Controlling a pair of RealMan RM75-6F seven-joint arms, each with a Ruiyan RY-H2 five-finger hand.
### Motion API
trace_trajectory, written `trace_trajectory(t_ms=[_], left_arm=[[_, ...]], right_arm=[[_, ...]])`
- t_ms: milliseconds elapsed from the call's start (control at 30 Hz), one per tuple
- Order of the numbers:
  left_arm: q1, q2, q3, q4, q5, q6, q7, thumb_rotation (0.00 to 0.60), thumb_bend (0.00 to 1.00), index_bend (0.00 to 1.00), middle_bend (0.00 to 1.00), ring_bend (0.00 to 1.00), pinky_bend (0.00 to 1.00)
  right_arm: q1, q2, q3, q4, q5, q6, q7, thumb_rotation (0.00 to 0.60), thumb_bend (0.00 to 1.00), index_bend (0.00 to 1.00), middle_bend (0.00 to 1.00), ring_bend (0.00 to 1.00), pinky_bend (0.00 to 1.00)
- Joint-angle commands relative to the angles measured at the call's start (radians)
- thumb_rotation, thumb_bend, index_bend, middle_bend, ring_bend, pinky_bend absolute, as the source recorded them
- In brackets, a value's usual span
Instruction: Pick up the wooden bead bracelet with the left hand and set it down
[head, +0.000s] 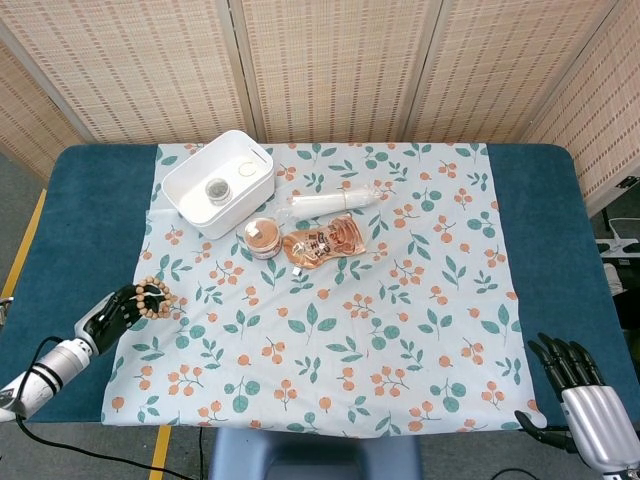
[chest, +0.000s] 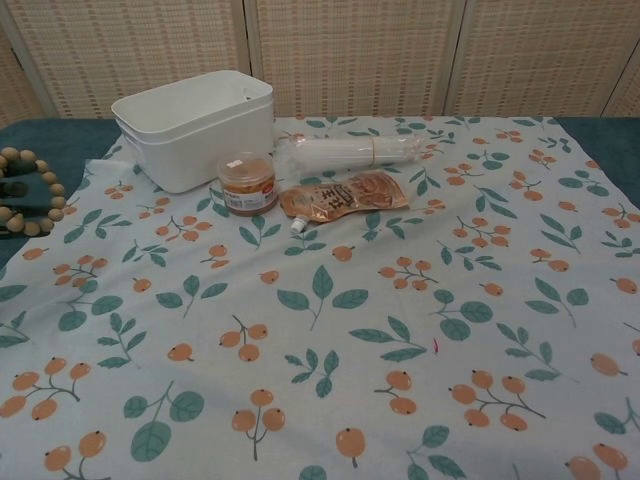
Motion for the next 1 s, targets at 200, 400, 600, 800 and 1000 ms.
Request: trace_trajectory(t_ms=[200, 400, 600, 800, 1000], left_arm=[[-0.008, 0.008, 0.010, 0.007, 0.048, -0.020, -0.048, 0.107, 0.44, 0.47, 0.59, 0.19, 0.00], [-0.010, 0.009, 0.013, -0.001, 0.087, -0.009, -0.056, 0.248, 0.45, 0.53, 0.64, 0.22, 0.00], [-0.006, 0.009, 0.010, -0.009, 0.105, -0.007, -0.075, 0.266, 0.47, 0.56, 0.65, 0.23, 0.00], [-0.006, 0.006, 0.009, -0.012, 0.119, 0.002, -0.094, 0.301, 0.51, 0.56, 0.66, 0.22, 0.00], [-0.003, 0.005, 0.002, -0.010, 0.126, -0.004, -0.110, 0.375, 0.69, 0.56, 0.66, 0.23, 0.00]], right_arm=[[0.001, 0.000, 0.000, 0.000, 0.001, -0.001, -0.001, 0.440, 0.19, 0.00, 0.00, 0.00, 0.00], [0.001, 0.001, -0.001, 0.000, 0.000, -0.001, 0.001, 0.441, 0.19, 0.00, 0.00, 0.00, 0.00], [0.000, 0.002, 0.000, 0.000, 0.001, 0.002, 0.005, 0.440, 0.19, 0.00, 0.00, 0.00, 0.00], [-0.001, 0.002, 0.000, 0.001, -0.002, 0.003, 0.004, 0.442, 0.19, 0.00, 0.00, 0.00, 0.00], [-0.001, 0.002, -0.001, 0.001, -0.003, 0.003, 0.003, 0.441, 0.19, 0.00, 0.00, 0.00, 0.00]])
